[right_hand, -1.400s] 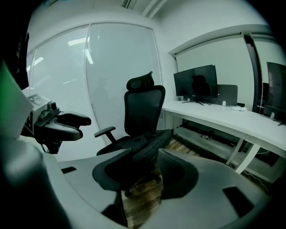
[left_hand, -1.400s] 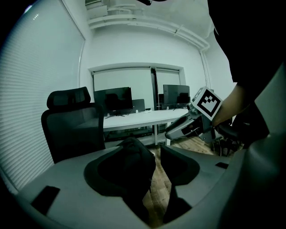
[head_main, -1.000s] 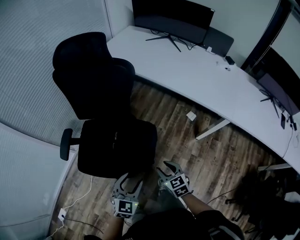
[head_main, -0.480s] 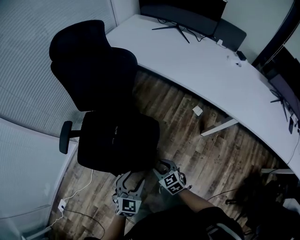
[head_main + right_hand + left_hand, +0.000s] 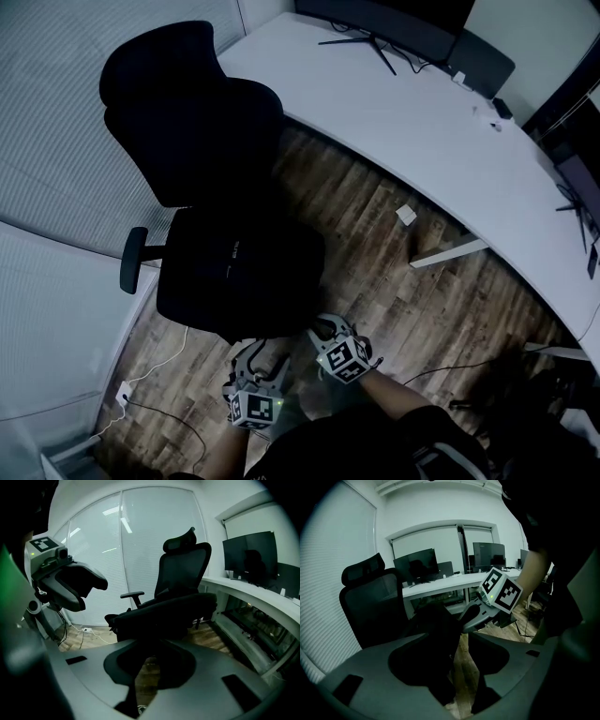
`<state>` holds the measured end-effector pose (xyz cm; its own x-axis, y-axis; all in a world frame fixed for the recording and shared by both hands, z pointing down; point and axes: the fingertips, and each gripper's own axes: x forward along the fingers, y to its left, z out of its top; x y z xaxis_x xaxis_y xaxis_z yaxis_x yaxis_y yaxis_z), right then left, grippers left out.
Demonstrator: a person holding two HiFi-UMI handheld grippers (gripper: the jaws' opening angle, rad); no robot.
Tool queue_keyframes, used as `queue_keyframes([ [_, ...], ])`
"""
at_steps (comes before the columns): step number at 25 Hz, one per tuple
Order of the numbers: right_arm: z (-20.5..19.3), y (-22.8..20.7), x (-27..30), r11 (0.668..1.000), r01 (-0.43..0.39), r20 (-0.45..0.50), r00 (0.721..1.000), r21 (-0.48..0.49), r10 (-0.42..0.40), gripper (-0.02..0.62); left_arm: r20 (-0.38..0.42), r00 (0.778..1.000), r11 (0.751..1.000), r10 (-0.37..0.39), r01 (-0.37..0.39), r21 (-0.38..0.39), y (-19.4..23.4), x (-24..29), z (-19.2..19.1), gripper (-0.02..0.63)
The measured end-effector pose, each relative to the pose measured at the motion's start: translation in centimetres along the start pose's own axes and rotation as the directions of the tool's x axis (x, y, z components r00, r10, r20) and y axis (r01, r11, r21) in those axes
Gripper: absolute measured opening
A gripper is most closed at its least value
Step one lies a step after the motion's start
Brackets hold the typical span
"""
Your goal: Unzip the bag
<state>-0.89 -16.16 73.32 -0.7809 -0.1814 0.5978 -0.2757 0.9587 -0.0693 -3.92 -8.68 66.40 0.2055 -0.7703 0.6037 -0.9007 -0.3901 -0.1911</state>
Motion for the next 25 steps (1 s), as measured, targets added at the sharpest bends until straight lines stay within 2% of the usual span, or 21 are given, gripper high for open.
queue_keyframes([
  [6, 0.2, -1.4, -0.7, 0.999, -0.011, 0.039, 0.999, 0.038, 0.01, 0.052, -0.022, 1.0, 1.0, -0.021, 0.022, 0.008, -0.5, 1.5, -0.3, 0.252],
  [13, 0.1, -2.0, -1.2, 0.994, -0.085, 0.071, 0.994, 0.073, 0.08, 0.049, -0.052, 0.998, 0.998, -0.045, 0.047, 0.035, -0.7, 3.9, -1.2, 0.252],
  [19, 0.8, -2.3, -1.5, 0.981, -0.126, 0.087, 0.99, 0.147, 0.114, 0.048, -0.076, 0.996, 0.996, -0.056, 0.061, 0.066, -0.6, 5.7, -1.8, 0.252],
  [23, 1.3, -2.6, -1.8, 0.979, -0.129, 0.079, 0.99, 0.159, 0.118, 0.048, -0.093, 0.995, 0.994, -0.046, 0.055, 0.093, -0.7, 6.6, -2.0, 0.25],
  [25, 1.3, -2.8, -1.8, 0.982, -0.115, 0.066, 0.992, 0.15, 0.106, 0.048, -0.099, 0.995, 0.994, -0.026, 0.037, 0.106, -0.5, 6.8, -2.2, 0.229],
])
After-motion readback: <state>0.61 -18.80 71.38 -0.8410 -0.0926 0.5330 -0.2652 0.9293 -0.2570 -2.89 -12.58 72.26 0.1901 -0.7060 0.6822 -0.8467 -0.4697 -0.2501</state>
